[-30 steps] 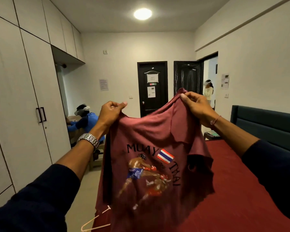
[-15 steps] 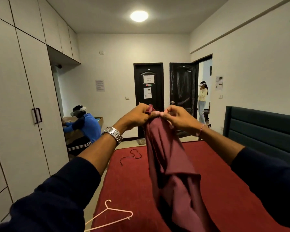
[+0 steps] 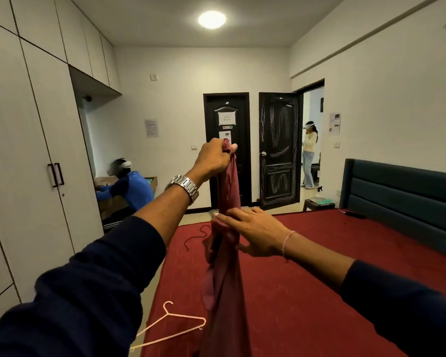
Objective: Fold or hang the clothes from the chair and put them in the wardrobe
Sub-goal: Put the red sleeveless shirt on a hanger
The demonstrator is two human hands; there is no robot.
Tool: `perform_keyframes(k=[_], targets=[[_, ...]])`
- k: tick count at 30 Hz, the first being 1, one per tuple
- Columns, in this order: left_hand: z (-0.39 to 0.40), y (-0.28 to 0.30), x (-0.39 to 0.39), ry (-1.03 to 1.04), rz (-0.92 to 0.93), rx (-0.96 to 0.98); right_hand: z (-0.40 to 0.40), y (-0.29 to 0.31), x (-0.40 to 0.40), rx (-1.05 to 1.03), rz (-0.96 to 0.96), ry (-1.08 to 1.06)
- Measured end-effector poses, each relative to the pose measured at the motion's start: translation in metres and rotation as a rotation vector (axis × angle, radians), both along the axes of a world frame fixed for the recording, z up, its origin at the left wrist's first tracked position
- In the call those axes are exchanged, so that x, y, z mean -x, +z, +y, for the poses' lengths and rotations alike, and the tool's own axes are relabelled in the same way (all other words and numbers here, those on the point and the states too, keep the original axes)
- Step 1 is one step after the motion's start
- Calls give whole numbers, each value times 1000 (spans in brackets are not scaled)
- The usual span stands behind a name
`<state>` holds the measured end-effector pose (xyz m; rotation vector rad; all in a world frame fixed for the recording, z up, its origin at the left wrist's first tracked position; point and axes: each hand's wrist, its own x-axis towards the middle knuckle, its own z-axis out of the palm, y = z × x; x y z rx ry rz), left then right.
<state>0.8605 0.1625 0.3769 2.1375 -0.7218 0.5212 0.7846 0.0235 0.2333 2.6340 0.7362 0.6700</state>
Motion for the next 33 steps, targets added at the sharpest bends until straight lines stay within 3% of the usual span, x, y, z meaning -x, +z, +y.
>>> perform_keyframes(k=[4,7,11,14,18,23,25,26,30,33], targets=[[12,2,-9,97,-29,-2,12,12,-5,-7,-60,-70],[23,5,-11,214,-91,-45,12,22,-4,-59,35,-9],[42,8,-13,377,-193,-173,8,27,-3,-298,302,202],[54,4,-19,440,-207,-219,1,33,1,-438,299,222],[62,-2,-27,454,-169,-197,8,26,3,-430,307,140],[56,-1,-25,429,-134,-156,59,-20,0,-771,686,112],[52,-1,-22,434,-123,-157,76,-35,-4,-1007,810,49],[51,-1,-22,440,-123,-154,83,-40,-10,-1127,802,6],[51,-2,-22,452,-107,-122,86,-40,-30,-1481,483,-225],[53,-3,-29,433,-107,-94,76,-30,-35,-1767,572,-101]])
